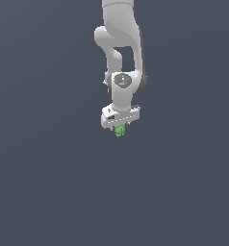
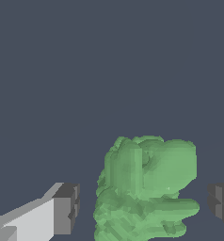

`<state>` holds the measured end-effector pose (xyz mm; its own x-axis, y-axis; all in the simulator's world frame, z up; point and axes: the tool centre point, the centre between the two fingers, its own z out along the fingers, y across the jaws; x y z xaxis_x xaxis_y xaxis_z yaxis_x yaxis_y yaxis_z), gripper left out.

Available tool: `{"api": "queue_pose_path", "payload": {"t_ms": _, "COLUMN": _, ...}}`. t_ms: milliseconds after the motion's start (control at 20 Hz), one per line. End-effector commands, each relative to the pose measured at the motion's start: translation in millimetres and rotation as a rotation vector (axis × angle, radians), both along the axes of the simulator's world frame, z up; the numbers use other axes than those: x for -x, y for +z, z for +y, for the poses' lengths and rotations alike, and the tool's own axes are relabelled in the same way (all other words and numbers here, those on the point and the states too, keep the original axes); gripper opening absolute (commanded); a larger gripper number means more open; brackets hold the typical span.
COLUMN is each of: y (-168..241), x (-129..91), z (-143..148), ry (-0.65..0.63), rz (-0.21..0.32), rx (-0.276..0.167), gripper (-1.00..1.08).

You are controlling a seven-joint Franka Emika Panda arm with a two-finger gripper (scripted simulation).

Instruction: Pick up the object and move it to a goal position.

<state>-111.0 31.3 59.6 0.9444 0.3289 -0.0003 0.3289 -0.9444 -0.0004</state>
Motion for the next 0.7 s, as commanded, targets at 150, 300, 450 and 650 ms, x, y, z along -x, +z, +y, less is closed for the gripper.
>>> {"api": "queue_pose_path", "payload": {"t_ms": 150, "y": -17.5, "x": 0.2, "z": 0.2, "ry": 0.002, "rz": 0.000, "rx": 0.000, "gripper": 1.00}}
{"api": "queue_pose_path", "payload": {"t_ms": 300, "y": -19.8, "x": 0.1, "z": 0.1, "ry": 0.002, "rz": 0.000, "rx": 0.000, "gripper": 1.00}}
{"api": "queue_pose_path", "payload": {"t_ms": 450, "y": -19.8, "x": 0.1, "z": 0.1, "ry": 0.002, "rz": 0.000, "rx": 0.000, "gripper": -1.00}}
{"api": "queue_pose_path", "payload": {"t_ms": 650, "y": -19.8, "x": 0.1, "z": 0.1, "ry": 0.002, "rz": 0.000, "rx": 0.000, "gripper": -1.00}}
